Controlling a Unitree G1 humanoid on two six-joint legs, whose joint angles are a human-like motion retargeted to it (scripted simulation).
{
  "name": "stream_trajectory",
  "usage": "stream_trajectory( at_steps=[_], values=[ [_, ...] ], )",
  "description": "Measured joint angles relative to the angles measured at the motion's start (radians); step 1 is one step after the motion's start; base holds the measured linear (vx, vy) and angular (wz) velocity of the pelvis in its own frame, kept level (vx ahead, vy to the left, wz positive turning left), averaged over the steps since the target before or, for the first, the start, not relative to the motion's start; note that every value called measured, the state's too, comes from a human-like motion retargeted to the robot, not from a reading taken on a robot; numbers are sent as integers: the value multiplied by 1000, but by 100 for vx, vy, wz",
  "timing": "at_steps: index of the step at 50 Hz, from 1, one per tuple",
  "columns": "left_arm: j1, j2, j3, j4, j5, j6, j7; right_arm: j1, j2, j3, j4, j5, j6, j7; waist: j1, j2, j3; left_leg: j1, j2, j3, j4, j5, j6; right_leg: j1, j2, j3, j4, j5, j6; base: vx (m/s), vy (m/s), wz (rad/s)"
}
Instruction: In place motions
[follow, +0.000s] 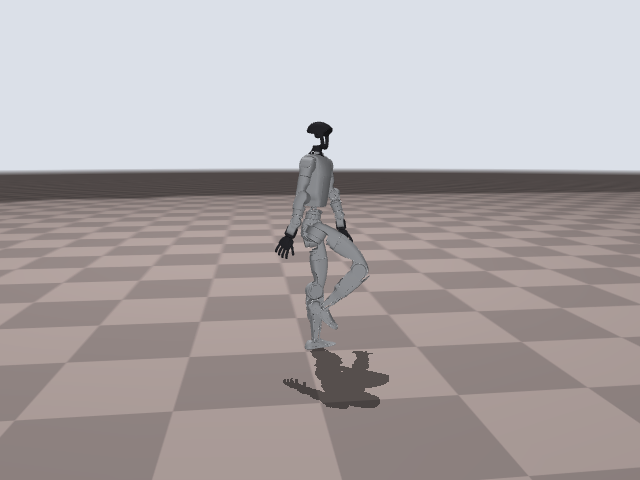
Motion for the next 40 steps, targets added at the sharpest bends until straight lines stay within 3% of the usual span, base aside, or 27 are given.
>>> stream_trajectory(
  at_steps=[3, 5, 10, 12, 13, 15, 17, 19, 23, 25, 28, 31, 35, 40],
  values=[
    [15, -18, 3, -21, 10, 10, -40, 12, 23, 10, -40, -32, -20, -7, 23, -46, 19, 65, -21, 26, -10, -4, -7, 166, 19, 17, -161, 6, 2, 11, -1, -12],
    [44, -44, 8, -21, 16, 6, -38, 23, 26, 30, -55, -41, -33, -16, 49, -55, -2, 86, -25, 48, -10, -10, -13, 306, 45, 11, -341, 20, 4, 22, -1, -31],
    [160, -107, 67, 16, 27, -20, -1, -8, 34, 79, -78, -87, -42, -39, 78, -118, 7, 184, -64, 38, 15, -62, -17, 767, 161, 24, -982, 96, 7, 20, -6, -1],
    [223, -129, 95, 46, 21, -30, 15, -31, 35, 103, -78, -99, -42, -57, 98, -140, -3, 191, -80, 24, 65, -90, -14, 938, 173, -26, -1246, -60, -7, 20, -12, -24],
    [257, -133, 111, 65, 17, -34, 19, -43, 36, 117, -77, -103, -42, -66, 121, -156, -9, 194, -92, 27, 97, -96, -14, 1002, 159, -86, -1352, -118, -47, 17, -13, -94],
    [315, -134, 146, 107, 19, -29, 16, -72, 38, 148, -77, -111, -42, -67, 186, -187, -45, 155, -107, 99, 199, -33, -13, 1049, 125, -52, -1491, -119, -66, 4, -12, -83],
    [308, -133, 164, 156, 16, -8, 14, -140, 42, 144, -87, -112, -30, -41, 149, -203, -50, -19, -76, 55, 454, 160, -11, 1017, 94, -95, -1522, -94, -57, -40, -10, 101],
    [277, -133, 176, 186, -19, -5, 26, -212, 43, 140, -132, -100, -32, -22, 184, -204, 24, -228, -13, -5, 766, 271, 26, 1011, 89, -100, -1530, -75, -56, -60, -7, 28],
    [272, -115, 185, 200, -15, -3, -39, -306, 16, 187, -212, -107, -59, 38, 213, -240, 139, -497, 118, 23, 1238, 137, 141, 1047, 97, -125, -1542, -62, -101, -24, -7, 18],
    [293, -123, 198, 208, 37, 15, -47, -304, 18, 182, -235, -148, -53, 19, 259, -257, 125, -638, 132, 27, 1397, 78, 159, 1031, 80, -111, -1539, -55, -112, 10, -5, -51],
    [363, -127, 192, 194, 43, -3, -49, -272, 35, 176, -240, -159, -69, -40, 308, -285, 82, -790, 98, 16, 1517, 40, 132, 993, 59, -105, -1519, -54, -138, 20, -4, -38],
    [374, -132, 196, 194, 30, 0, -63, -275, 32, 199, -251, -132, -80, 0, 325, -304, 95, -787, 97, 26, 1515, 24, 120, 981, 39, -86, -1496, -61, -145, -1, -1, -27],
    [355, -130, 199, 219, 20, 12, -54, -246, 52, 188, -268, -162, -77, 47, 295, -270, 102, -622, 77, -13, 1370, 39, 107, 1019, 63, -106, -1518, -62, -132, 3, 3, 11],
    [384, -140, 195, 172, 16, -4, -36, -138, 63, 178, -249, -183, -82, 33, 248, -227, -1, -254, -87, -94, 845, 126, -11, 1013, 81, -103, -1539, -66, -96, 22, 5, -2]
  ],
)
